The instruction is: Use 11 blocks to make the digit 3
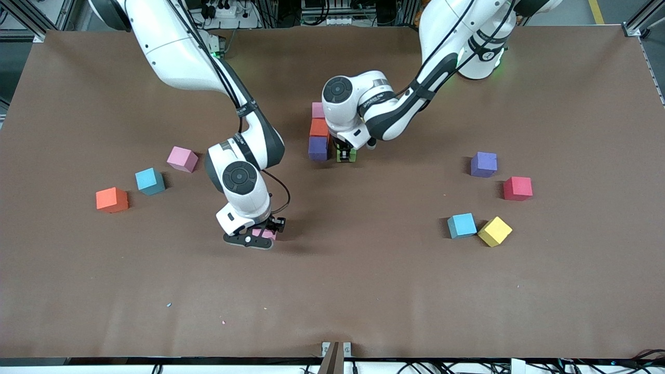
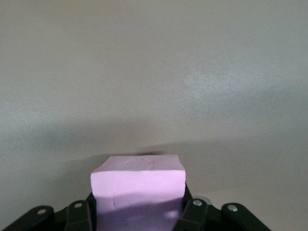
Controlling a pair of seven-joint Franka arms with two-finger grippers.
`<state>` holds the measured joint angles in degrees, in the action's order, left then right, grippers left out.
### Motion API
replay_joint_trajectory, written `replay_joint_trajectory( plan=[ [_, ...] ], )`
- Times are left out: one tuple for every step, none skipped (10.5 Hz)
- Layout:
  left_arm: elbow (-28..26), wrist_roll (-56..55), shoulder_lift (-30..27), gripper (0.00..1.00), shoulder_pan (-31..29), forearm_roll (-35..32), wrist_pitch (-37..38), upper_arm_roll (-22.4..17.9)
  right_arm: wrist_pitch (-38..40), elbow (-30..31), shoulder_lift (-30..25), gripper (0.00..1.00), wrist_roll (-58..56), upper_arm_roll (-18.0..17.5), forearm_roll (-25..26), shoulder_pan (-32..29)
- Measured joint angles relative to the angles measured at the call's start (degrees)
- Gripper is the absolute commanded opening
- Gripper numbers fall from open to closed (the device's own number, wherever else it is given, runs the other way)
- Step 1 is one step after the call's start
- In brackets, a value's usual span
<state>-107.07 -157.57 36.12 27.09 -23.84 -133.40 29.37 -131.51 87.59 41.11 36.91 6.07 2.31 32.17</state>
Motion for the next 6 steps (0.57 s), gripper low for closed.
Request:
replay_joint_trajectory(
  plan=[
    [-0.05, -0.53, 0.00, 0.25, 0.58, -0.91, -0.45, 0.00, 0.37, 0.00, -0.02, 0.00, -1.95, 0.38, -1.46, -0.01],
    [-0.11, -1.26, 0.01, 0.25, 0.86, -2.53, -0.54, -0.02, 0.60, 0.00, -0.08, 0.00, -4.22, 0.99, -3.21, -0.02],
    [-0.18, -1.35, 0.06, 0.25, 0.86, -3.47, -0.73, -0.10, 0.80, 0.00, -0.15, 0.00, -6.12, 1.57, -4.45, -0.03],
    [-0.23, -1.37, 0.10, 0.25, 0.86, -3.81, -1.56, -0.28, 0.98, 0.00, -0.19, 0.00, -7.08, 1.91, -4.89, -0.05],
    [-0.23, -1.49, 0.11, 0.25, 0.85, -3.82, -2.57, -0.39, 1.04, 0.00, -0.19, 0.00, -7.39, 1.99, -5.06, -0.04],
    [-0.23, -1.69, 0.11, 0.25, 0.83, -3.82, -3.49, -0.42, 1.10, 0.00, -0.19, 0.00, -7.52, 2.00, -5.15, -0.04]
  ],
)
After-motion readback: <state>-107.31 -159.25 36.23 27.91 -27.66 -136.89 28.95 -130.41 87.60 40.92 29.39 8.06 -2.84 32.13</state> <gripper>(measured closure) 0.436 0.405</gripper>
